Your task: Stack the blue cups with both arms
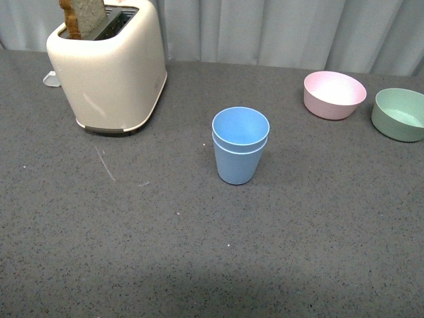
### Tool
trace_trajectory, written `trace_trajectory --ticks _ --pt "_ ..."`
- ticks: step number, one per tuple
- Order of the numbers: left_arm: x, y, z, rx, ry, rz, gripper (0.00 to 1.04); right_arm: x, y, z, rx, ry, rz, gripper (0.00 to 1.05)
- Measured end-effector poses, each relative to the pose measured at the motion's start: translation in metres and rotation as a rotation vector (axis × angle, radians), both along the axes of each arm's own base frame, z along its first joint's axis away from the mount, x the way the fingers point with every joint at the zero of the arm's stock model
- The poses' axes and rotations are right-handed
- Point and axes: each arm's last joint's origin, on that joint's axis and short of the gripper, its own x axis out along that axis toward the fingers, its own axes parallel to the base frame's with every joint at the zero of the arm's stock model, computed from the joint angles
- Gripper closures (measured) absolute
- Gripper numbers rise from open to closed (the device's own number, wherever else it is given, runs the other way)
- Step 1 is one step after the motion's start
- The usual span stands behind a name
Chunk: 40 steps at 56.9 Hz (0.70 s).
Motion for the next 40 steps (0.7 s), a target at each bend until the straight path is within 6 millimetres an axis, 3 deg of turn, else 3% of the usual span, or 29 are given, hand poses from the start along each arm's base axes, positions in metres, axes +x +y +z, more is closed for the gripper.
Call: trace_trajectory --ticks 6,36,40 --pt "0.0000 0.0000 0.0000 0.000 0.000 0.000 0.07 0.0000 0.0000 -0.0003 -0.002 0.002 0.000 1.02" --pt "0.0000 0.0000 0.0000 0.000 0.000 0.001 0.07 0.0000 0.0000 -0.0003 -0.002 0.002 0.000 0.08" --pt "0.0000 0.0000 0.0000 0.000 0.000 0.000 0.07 0.0000 0.0000 -0.0003 -0.001 0.002 0.000 0.10"
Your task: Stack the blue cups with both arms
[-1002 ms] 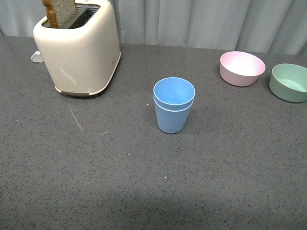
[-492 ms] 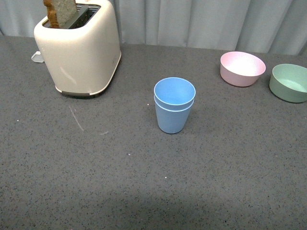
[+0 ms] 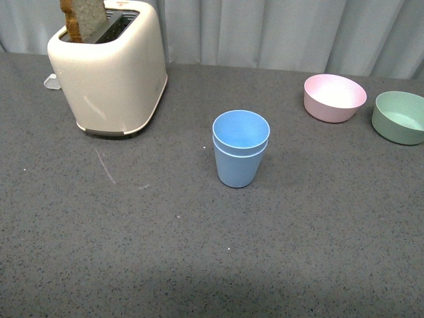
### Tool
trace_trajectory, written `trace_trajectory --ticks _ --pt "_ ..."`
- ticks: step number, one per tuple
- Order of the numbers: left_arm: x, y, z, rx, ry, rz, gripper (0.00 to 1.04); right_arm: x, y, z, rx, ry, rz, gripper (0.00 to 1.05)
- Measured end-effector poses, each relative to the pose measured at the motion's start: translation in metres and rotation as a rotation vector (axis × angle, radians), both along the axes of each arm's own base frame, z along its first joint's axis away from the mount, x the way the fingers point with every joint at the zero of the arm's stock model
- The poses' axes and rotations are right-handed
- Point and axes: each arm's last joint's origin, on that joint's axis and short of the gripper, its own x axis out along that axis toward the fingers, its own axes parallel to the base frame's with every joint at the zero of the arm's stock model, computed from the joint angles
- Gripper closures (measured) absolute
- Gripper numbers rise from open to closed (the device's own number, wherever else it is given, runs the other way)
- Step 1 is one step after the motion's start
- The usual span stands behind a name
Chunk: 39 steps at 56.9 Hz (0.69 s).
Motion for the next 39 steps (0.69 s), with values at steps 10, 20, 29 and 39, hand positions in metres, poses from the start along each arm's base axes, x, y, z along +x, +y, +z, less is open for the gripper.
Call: trace_trajectory --ticks 10,20,29,39 --pt "0.0000 0.0000 0.0000 0.000 0.000 0.000 0.07 0.0000 0.0000 0.0000 0.000 0.000 0.000 0.10" --pt "0.0000 0.0000 0.0000 0.000 0.000 0.000 0.07 0.0000 0.0000 0.0001 0.000 -0.001 0.000 0.10" --pt "0.0000 0.0000 0.0000 0.000 0.000 0.000 0.07 0.0000 0.0000 0.0001 0.000 -0.001 0.000 0.10" --pt "0.0000 0.0000 0.0000 0.000 0.000 0.000 0.07 0.0000 0.0000 0.0001 0.000 -0.001 0.000 0.10"
